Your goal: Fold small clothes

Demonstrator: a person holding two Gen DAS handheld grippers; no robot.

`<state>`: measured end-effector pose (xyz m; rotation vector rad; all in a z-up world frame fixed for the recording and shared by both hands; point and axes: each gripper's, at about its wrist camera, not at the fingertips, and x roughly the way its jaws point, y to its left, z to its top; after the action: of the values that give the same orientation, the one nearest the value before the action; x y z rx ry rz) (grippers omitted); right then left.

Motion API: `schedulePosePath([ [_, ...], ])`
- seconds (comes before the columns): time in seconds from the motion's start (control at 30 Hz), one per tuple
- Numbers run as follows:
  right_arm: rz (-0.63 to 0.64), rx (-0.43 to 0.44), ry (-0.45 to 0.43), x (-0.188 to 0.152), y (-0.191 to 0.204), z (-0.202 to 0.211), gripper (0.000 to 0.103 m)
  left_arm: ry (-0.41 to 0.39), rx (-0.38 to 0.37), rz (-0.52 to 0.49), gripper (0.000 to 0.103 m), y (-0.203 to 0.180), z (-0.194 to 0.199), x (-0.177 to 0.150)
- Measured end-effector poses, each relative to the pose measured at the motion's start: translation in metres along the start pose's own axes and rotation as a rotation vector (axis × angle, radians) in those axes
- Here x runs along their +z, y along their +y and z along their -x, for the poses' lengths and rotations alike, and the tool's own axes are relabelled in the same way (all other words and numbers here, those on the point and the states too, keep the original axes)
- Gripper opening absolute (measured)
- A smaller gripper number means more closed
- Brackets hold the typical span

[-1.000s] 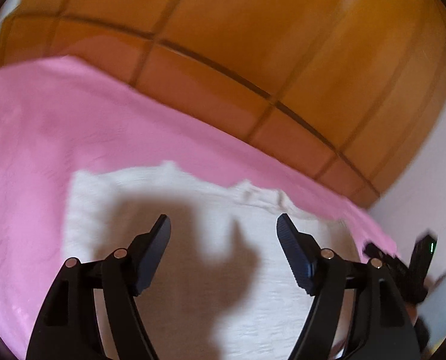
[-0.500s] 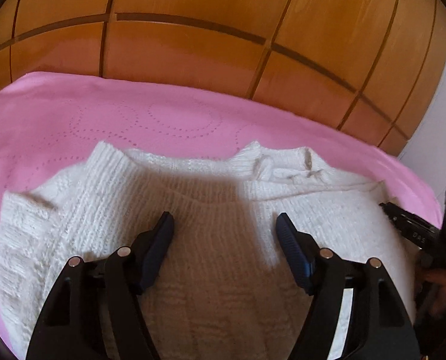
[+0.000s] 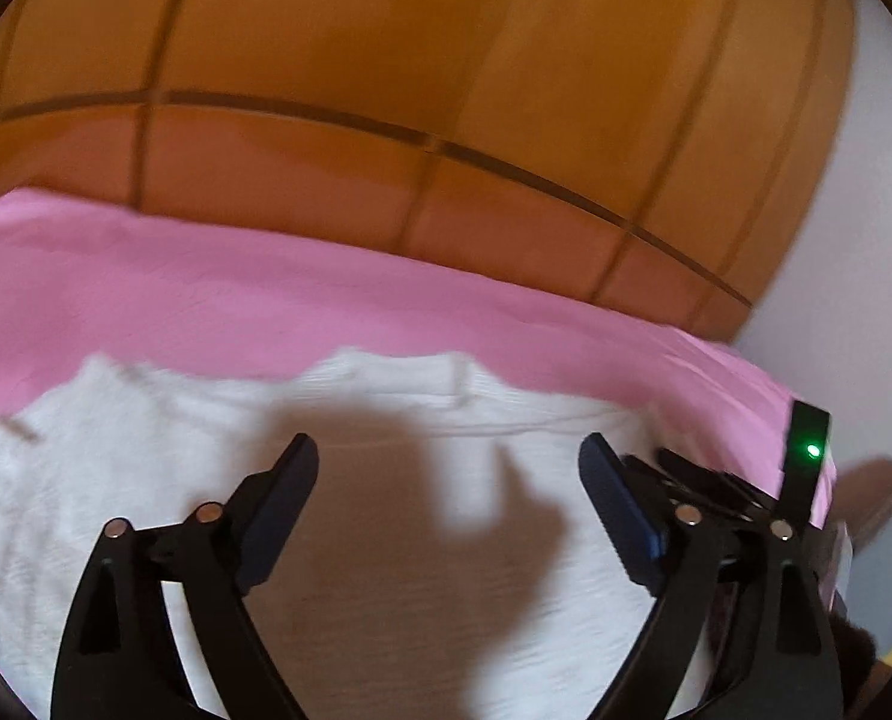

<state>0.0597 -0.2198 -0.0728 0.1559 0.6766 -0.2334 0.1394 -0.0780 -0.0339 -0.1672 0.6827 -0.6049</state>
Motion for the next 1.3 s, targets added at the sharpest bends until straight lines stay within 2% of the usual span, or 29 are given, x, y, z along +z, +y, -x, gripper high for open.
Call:
schedulePosePath([
  [0.07,-0.009,0.011,-0.002,0.000,-0.001,0.001,0.054,0.036,-0.001,-0.030,0.092,-0.010,-0.013,-0.001],
  [0.1,-0.010,0.014,-0.003,0.001,-0.001,0.002,0.054,0.067,0.023,-0.036,0.092,-0.012,-0.025,-0.004],
  [0.23,-0.015,0.020,-0.006,0.001,-0.001,0.003,0.054,0.131,0.074,-0.022,0.094,-0.001,-0.055,-0.017],
  [0.3,-0.017,0.022,-0.006,0.002,-0.001,0.004,0.054,0.144,0.061,-0.050,0.101,-0.004,-0.060,-0.017],
  [0.37,-0.022,0.029,-0.005,0.003,-0.002,0.003,0.054,0.156,0.071,-0.065,0.101,-0.007,-0.063,-0.019],
  [0.5,-0.024,0.032,-0.005,0.004,-0.003,0.004,0.054,0.138,0.044,-0.048,0.101,-0.003,-0.058,-0.018],
  [0.67,-0.026,0.035,-0.006,0.004,-0.003,0.004,0.054,0.078,0.016,0.022,0.101,0.009,-0.022,-0.016],
  [0.77,-0.025,0.034,-0.005,0.004,-0.003,0.003,0.054,0.046,0.061,0.055,0.101,0.024,0.004,-0.017],
  [0.93,-0.025,0.034,-0.006,0.004,-0.003,0.003,0.054,-0.008,0.197,0.098,0.101,0.068,0.048,-0.021],
  [1.03,-0.021,0.027,-0.006,0.004,-0.003,0.003,0.054,0.008,0.269,0.166,0.101,0.100,0.064,-0.030],
  [1.1,-0.015,0.021,-0.007,0.004,-0.002,0.004,0.054,0.016,0.278,0.195,0.100,0.117,0.073,-0.039],
  [1.23,-0.004,0.005,-0.010,0.004,0.000,0.004,0.054,0.055,0.350,0.124,0.101,0.123,0.079,-0.050],
  [1.3,-0.002,0.000,-0.013,0.004,0.000,0.005,0.054,0.050,0.343,0.125,0.101,0.127,0.083,-0.056],
])
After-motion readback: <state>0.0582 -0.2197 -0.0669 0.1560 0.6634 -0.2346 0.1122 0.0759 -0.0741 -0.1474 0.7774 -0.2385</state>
